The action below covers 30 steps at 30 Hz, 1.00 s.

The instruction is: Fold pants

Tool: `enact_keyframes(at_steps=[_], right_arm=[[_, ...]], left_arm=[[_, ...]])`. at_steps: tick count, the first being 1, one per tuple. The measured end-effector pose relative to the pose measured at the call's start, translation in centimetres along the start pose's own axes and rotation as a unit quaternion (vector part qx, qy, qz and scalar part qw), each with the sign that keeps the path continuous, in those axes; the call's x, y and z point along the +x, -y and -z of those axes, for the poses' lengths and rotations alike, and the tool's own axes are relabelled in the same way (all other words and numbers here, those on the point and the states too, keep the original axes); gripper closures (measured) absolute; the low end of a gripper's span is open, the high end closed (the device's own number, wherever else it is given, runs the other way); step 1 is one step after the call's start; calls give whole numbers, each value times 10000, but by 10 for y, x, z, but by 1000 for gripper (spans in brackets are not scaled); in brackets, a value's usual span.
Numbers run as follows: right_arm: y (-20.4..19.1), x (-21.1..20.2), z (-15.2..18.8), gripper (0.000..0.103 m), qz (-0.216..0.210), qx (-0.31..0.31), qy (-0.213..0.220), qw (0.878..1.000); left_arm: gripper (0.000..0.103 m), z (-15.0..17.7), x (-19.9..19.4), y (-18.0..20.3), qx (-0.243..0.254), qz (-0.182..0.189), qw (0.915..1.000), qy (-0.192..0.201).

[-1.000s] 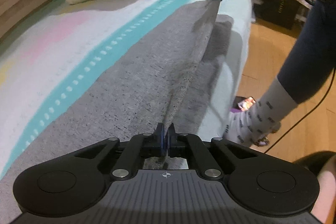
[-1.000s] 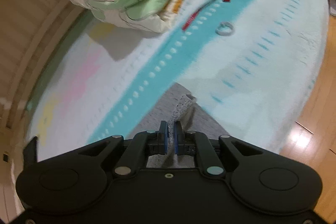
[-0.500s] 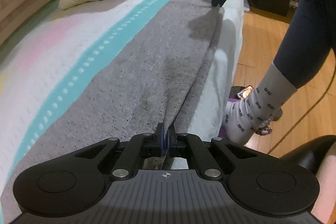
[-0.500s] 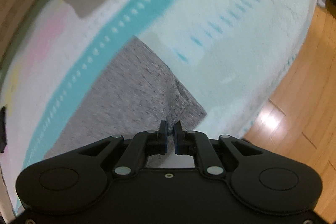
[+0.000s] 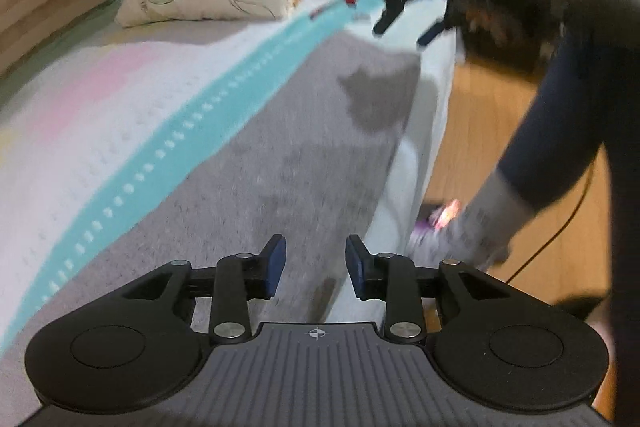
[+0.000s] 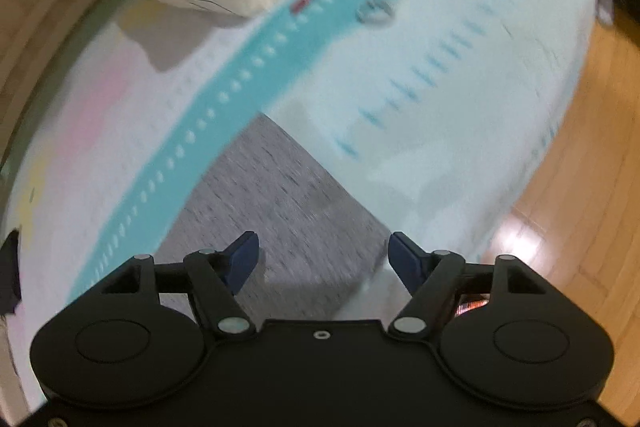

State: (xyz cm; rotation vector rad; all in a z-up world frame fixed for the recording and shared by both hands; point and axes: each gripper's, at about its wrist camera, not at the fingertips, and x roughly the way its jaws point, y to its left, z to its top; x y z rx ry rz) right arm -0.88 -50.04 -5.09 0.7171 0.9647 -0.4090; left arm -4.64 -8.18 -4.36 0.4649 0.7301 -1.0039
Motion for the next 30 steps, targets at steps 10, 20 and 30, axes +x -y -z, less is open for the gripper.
enact_keyframes(at_steps=[10, 20, 30], right_arm=[[-85, 27, -28, 17, -234, -1962, 412, 9794], [-176, 83, 2, 17, -1592, -4416, -987, 8774], [-208, 91, 66, 78, -2160, -5712, -1549, 7766]], left_arm=[[66, -5, 62, -51, -2024, -108, 9767, -710], [66, -1, 60, -74, -2978, 297, 9519, -659], [66, -1, 62, -74, -2898, 299, 9545, -641]])
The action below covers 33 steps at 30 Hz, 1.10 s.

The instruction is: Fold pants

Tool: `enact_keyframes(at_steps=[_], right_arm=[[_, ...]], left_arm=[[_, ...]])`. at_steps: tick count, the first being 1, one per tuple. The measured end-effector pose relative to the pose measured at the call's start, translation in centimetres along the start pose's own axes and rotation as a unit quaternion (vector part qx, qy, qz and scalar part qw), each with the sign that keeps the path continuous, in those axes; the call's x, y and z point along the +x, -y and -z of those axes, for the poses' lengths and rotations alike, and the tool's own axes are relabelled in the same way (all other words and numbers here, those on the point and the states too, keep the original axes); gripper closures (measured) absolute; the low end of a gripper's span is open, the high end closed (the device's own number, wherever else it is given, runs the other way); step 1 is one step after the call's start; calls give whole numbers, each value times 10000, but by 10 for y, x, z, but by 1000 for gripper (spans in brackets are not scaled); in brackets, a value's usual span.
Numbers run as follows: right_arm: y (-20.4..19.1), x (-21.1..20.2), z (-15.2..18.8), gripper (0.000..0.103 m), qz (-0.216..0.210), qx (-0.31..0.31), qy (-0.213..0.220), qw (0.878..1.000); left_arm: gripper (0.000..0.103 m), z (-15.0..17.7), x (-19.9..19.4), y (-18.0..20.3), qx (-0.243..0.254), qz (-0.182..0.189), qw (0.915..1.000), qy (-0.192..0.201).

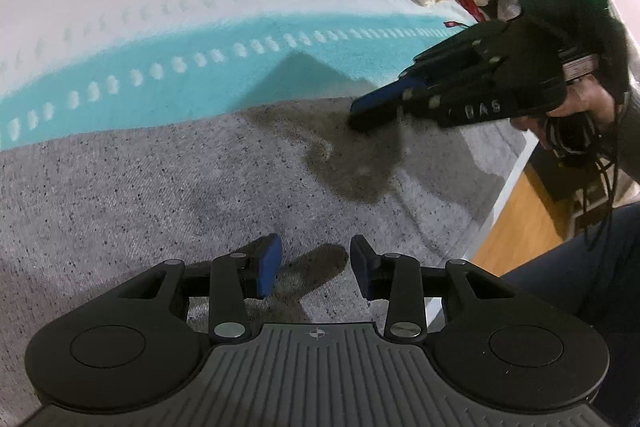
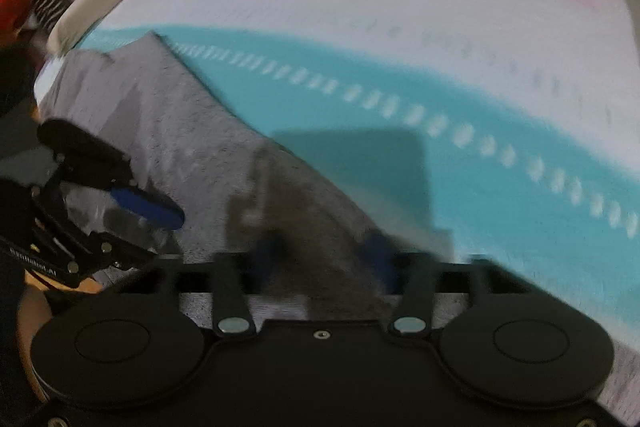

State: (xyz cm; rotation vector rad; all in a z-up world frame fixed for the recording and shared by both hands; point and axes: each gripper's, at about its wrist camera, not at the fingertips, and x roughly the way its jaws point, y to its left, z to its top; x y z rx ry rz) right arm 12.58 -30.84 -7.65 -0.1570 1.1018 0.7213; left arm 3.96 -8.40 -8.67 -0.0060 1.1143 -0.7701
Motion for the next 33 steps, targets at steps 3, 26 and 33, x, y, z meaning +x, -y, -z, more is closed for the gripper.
enact_keyframes(at_steps=[3, 26, 33], right_arm=[[-15, -14, 1, 95, 214, -193, 362, 9989], [123, -105, 99, 92, 1876, 3024, 1304, 9254], [78, -129, 89, 92, 1862, 2553, 1626, 9347]], left_arm=[[66, 3, -1, 3, 68, -52, 10000, 47], [66, 8, -5, 15, 471, -290, 9984, 153], [66, 6, -6, 13, 358, -273, 9988, 167]])
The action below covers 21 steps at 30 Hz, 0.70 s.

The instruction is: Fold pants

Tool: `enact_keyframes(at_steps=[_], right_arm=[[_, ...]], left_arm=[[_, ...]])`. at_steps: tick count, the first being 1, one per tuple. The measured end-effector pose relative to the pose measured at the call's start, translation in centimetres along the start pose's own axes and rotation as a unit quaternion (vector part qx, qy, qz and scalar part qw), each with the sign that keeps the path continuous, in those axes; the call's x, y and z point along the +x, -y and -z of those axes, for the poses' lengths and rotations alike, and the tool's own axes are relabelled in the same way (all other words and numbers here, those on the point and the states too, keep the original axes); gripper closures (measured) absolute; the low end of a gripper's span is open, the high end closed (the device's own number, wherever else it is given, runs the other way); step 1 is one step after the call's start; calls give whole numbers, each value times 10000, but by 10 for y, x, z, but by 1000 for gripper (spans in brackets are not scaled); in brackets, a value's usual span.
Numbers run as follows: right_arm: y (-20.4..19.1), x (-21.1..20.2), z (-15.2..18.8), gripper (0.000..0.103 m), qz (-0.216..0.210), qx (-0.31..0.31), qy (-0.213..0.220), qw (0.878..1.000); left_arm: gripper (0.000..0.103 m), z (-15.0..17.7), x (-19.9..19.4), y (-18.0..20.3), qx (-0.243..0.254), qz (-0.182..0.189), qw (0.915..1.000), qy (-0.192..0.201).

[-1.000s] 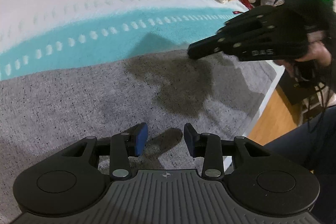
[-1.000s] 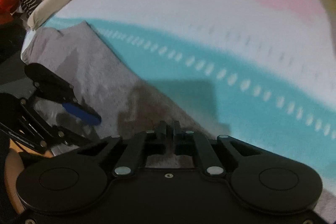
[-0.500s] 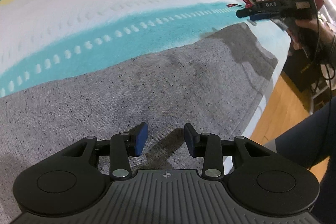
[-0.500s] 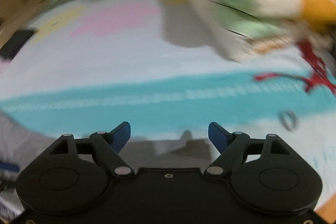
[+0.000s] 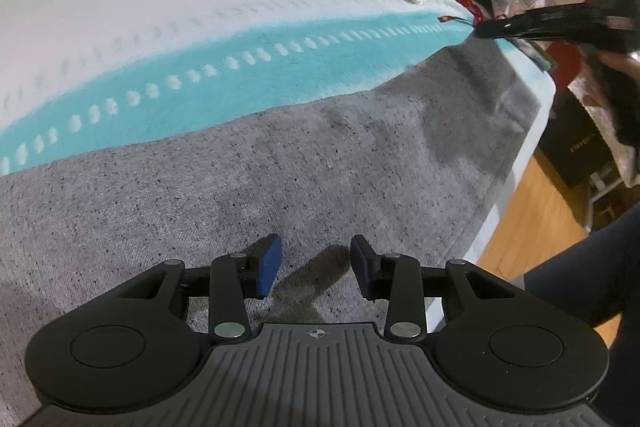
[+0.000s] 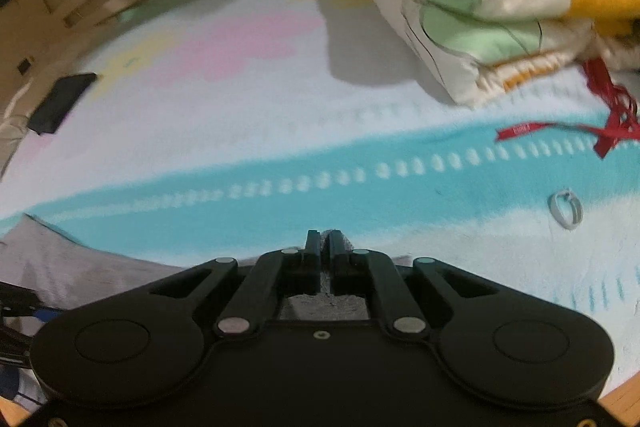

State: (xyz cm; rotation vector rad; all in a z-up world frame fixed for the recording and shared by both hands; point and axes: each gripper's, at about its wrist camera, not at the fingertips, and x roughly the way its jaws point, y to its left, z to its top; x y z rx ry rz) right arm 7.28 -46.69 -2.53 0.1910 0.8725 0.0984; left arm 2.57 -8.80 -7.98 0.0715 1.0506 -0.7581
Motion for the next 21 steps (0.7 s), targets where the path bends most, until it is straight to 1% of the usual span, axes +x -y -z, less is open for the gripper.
enact_keyframes(at_steps=[4, 7, 9, 10, 11, 13, 16, 17, 18, 20, 21], right_arm=[[-38, -25, 2, 92, -534, 61, 195, 9984], [-81, -38, 18, 92, -1054, -250, 176, 9940], [-112, -39, 36, 92, -1329, -687, -71, 9887], [-122, -36, 44, 92, -1436, -854, -265, 9856], [-133, -31, 55, 93, -1560, -1080, -577, 9801], [-145, -19, 74, 93, -1551, -1530, -1155, 9691], [-139, 2, 81, 93, -1304, -1560, -1973, 9590], [-135, 8, 82, 93, -1196, -1584, -2248, 9540], [-131, 11, 85, 93, -1111, -1595, -2431, 9503], [-120, 12, 84, 88, -936, -1494, -2743, 9453], [-114, 10, 80, 85, -846, -1393, -2739, 9479]], left_arm=[[66, -1, -5, -5, -159, 6, 9999, 42], [66, -1, -11, -13, -324, -51, 9994, 114], [66, -2, -15, -18, -447, -126, 9988, 178], [66, -3, -17, -20, -485, -154, 9985, 206], [66, -4, -18, -22, -523, -167, 9982, 224], [66, -5, -20, -24, -586, -161, 9979, 236], [66, -6, -18, -26, -641, -164, 9976, 209], [66, -6, -17, -26, -635, -172, 9977, 180], [66, -6, -15, -27, -626, -188, 9977, 153], [66, -6, -12, -27, -600, -225, 9979, 75], [66, -7, -10, -26, -577, -245, 9980, 59]])
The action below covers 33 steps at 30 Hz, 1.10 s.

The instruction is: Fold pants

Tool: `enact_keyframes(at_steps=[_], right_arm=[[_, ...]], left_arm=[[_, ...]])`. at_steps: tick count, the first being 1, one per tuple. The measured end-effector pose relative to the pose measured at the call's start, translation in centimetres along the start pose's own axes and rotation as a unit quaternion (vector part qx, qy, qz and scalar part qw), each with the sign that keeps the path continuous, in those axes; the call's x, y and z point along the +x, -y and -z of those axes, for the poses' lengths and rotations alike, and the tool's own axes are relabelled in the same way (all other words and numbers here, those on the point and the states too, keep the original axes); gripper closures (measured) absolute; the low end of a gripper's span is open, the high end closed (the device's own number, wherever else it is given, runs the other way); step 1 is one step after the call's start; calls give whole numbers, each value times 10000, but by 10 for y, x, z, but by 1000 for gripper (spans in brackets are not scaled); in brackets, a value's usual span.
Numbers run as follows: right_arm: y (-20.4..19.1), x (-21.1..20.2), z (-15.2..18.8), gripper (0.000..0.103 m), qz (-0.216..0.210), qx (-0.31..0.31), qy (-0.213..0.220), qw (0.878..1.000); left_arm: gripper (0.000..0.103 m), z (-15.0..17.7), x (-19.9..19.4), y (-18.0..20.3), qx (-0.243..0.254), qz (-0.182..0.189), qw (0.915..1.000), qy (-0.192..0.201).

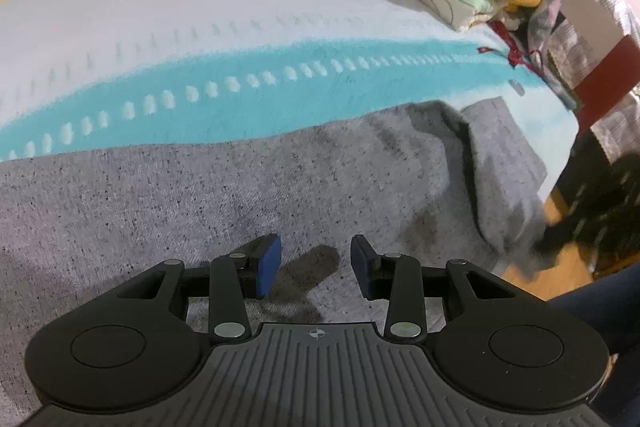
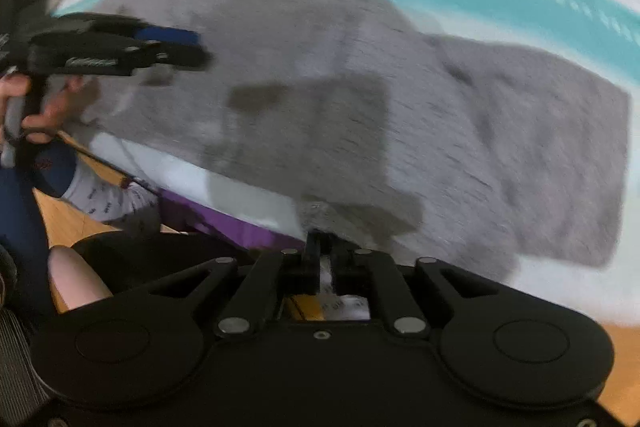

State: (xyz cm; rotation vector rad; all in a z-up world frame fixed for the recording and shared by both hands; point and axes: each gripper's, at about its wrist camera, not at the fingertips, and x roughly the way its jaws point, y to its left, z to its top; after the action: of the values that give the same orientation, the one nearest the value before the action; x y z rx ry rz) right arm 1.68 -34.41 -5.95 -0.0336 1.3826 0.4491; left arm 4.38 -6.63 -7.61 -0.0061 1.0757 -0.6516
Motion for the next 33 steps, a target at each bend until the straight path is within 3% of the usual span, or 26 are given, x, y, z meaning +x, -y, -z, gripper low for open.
enact_keyframes(at_steps=[3, 6, 7, 10, 14, 15, 16, 19, 21, 24, 27, 30, 33], right_arm=[[17, -33, -3, 79, -206, 448, 636, 9968], [24, -61, -17, 40, -261, 756, 1439, 9864], [25, -64, -25, 34, -131, 748, 1614, 9840], [25, -48, -54, 35, -2, 665, 1786, 9817], [18, -4, -89, 37, -70, 494, 1553, 9866], [14, 2, -90, 50, -16, 356, 1504, 9880], [8, 8, -91, 93, 6, 135, 1453, 9893], [-9, 4, -80, 92, -22, -544, 1522, 9868], [-27, -11, -59, 92, -9, -1262, 1753, 9764], [-42, -26, -26, 92, -569, -1986, 1667, 9641], [-51, -11, -8, 92, -795, -2215, 1069, 9660], [-51, 3, -1, 92, -775, -2262, 669, 9687], [-48, -2, -3, 85, -852, -2128, 745, 9705]], left_arm=[[66, 1, 2, 4, 151, -93, 9998, -5], [64, 3, 3, 9, 330, -176, 9993, 11], [64, 4, 3, 11, 392, -204, 9990, 18], [64, 7, 3, 14, 558, -297, 9980, 51], [63, 8, 3, 18, 774, -355, 9963, 72], [63, 8, 2, 18, 788, -345, 9963, 78], [63, 7, 1, 17, 776, -342, 9964, 96], [63, 2, -15, 10, 539, -371, 9962, 572], [63, -4, -26, 2, 246, -301, 9949, 932], [63, -10, -35, -8, -214, -196, 9919, 1239], [63, -13, -29, -11, -358, -201, 9926, 1146], [63, -12, -12, -14, -384, -325, 9964, 681], [63, -3, -7, -10, -157, -377, 9981, 472]])
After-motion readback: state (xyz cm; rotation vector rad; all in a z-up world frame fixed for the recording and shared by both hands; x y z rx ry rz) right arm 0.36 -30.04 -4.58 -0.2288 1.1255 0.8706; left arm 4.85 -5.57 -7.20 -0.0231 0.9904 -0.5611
